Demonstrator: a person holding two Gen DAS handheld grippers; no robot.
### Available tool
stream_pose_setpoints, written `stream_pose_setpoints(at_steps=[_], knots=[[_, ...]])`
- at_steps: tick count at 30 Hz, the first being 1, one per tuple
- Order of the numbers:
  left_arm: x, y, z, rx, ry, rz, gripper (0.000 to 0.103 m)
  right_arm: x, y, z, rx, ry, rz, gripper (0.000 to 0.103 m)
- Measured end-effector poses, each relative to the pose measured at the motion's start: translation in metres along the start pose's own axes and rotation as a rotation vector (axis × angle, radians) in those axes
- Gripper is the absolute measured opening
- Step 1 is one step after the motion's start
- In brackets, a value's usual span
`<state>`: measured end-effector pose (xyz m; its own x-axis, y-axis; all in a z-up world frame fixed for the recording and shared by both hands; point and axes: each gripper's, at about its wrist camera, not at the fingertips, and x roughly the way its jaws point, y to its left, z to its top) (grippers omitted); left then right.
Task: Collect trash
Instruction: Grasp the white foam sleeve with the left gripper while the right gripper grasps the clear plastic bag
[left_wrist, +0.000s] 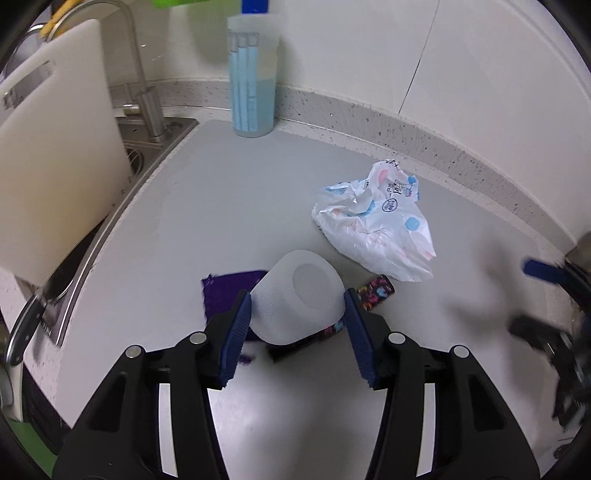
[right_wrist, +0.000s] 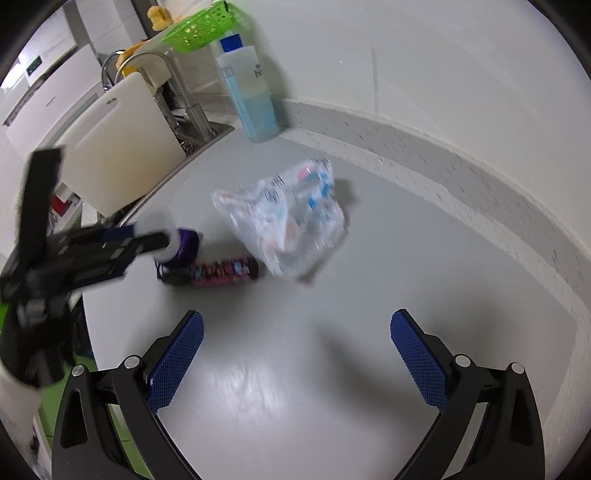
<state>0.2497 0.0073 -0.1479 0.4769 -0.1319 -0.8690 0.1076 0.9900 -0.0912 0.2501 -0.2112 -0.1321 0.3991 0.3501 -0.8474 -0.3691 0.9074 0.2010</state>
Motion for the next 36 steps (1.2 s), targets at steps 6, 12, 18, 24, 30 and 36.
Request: stream_pose_setpoints(at_steps=[6,12,18,24,30,36], knots=[[-0.029,0.009,-0.017,-0.037,-0.016,-0.006,0.051,0.036,0.016,0.036,-0.044,0.023,-0.009,0.097],[-0.047,0.021,-0.031,-0.075,-0.033,0.0,0.051,0.075,0.023,0.057,-0.05,0.069,-0.02,0.097],[-0.056,0.033,-0.043,-0.108,-0.039,0.008,0.051,0.095,0.027,0.062,-0.071,0.106,-0.054,0.064],[-0.06,0.042,-0.056,-0.133,-0.036,0.015,0.051,0.099,0.026,0.06,-0.076,0.114,-0.072,0.008],[-0.067,0.05,-0.066,-0.149,-0.043,0.024,0.051,0.075,0.03,0.057,-0.092,0.067,-0.067,0.005],[-0.085,0.054,-0.075,-0.153,-0.064,0.039,0.051,0.038,0.046,0.051,-0.137,0.016,-0.061,0.005]])
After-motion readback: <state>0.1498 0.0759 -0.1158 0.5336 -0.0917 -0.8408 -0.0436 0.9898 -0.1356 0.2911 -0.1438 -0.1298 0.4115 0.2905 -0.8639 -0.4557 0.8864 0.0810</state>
